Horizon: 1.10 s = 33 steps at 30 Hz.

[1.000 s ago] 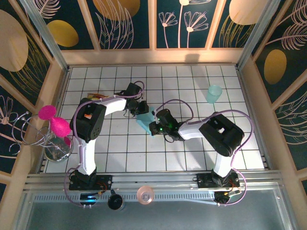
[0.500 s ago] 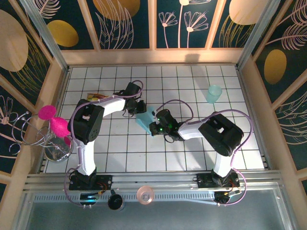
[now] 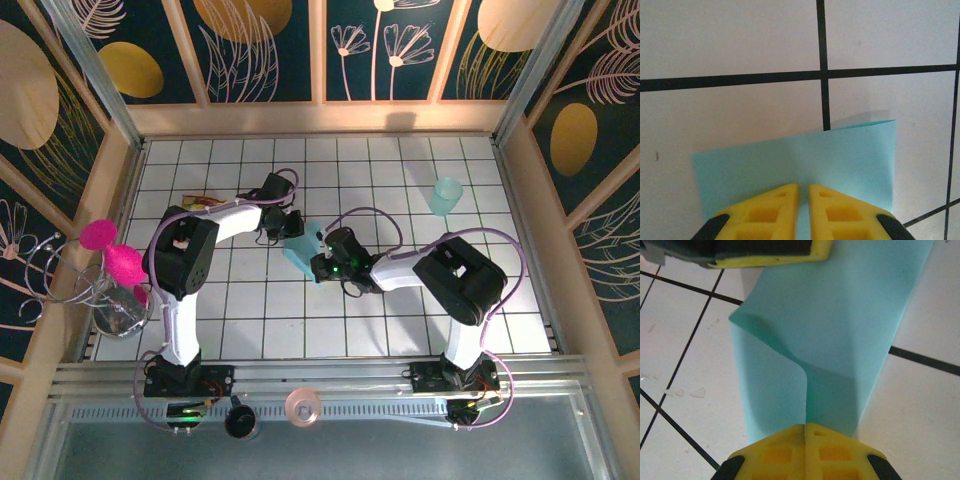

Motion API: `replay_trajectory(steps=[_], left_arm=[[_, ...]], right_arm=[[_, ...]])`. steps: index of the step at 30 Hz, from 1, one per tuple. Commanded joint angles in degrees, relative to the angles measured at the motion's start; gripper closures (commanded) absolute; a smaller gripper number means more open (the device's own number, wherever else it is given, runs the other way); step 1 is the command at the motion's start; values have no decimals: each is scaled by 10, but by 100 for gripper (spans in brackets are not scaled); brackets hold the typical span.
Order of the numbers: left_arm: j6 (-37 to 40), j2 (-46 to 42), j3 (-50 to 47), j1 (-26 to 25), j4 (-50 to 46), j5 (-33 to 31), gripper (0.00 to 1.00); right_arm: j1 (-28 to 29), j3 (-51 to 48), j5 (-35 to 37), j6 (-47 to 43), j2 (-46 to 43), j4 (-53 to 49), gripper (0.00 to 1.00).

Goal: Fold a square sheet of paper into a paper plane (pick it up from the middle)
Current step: Third fold the triangle at the center of the table.

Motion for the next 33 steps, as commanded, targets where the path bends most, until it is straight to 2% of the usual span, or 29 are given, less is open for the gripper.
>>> replay_trajectory(steps=[1, 22, 28, 33], left_arm=[[12, 31, -4, 0, -35, 2, 86], [11, 25, -1, 0, -34, 5, 86], [-21, -35, -5, 0, -12, -20, 84], [-68, -107, -54, 4, 22, -39, 80]], right_arm=[[-6, 18, 6, 2, 12, 6, 100], [-6, 25, -6, 3, 21, -21, 100], [-6, 36, -14, 13, 21, -53, 100], [-6, 38, -26, 28, 20, -61, 100]])
